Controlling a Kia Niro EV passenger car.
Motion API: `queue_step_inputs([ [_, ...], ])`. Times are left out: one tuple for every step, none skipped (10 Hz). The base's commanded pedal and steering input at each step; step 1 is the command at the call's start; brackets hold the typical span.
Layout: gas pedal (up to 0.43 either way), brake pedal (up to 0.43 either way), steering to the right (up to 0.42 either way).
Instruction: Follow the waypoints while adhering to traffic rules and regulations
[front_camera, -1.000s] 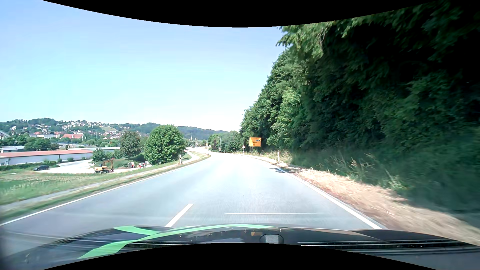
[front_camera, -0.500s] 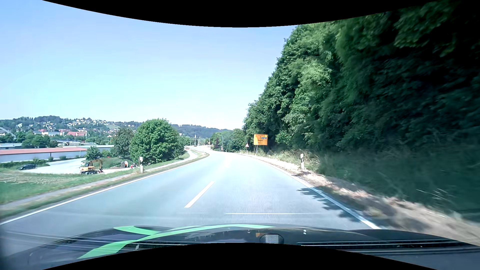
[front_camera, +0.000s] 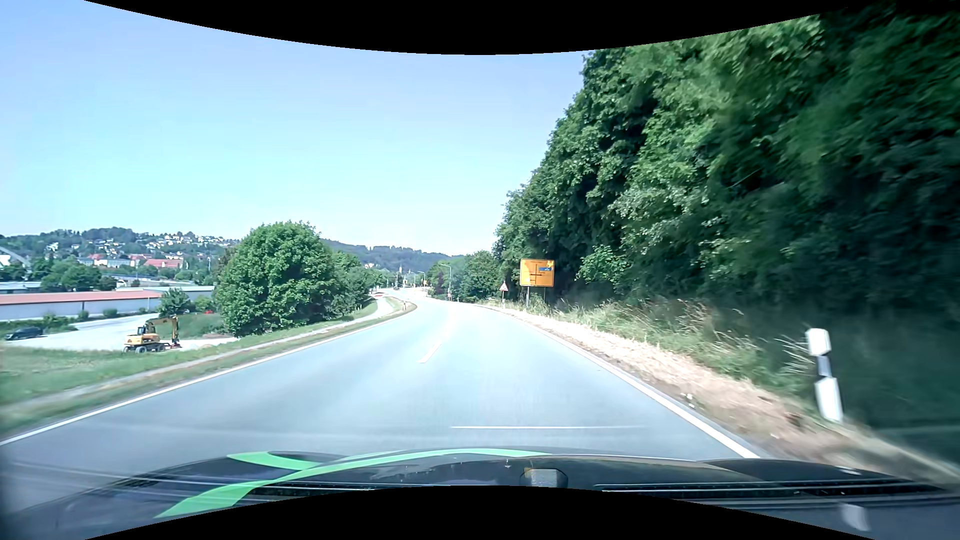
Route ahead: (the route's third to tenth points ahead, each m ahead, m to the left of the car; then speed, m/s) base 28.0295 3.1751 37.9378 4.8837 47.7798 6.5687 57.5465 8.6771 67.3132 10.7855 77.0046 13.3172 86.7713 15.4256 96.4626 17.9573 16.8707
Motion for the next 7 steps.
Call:
queue_step_inputs([
  [0.138,0.0,-0.018],
  [0.138,0.0,-0.018],
  [0.138,0.0,-0.018],
  [0.15,0.0,-0.018],
  [0.15,0.0,-0.018],
  [0.138,0.0,-0.018],
  [0.138,0.0,-0.018],
])
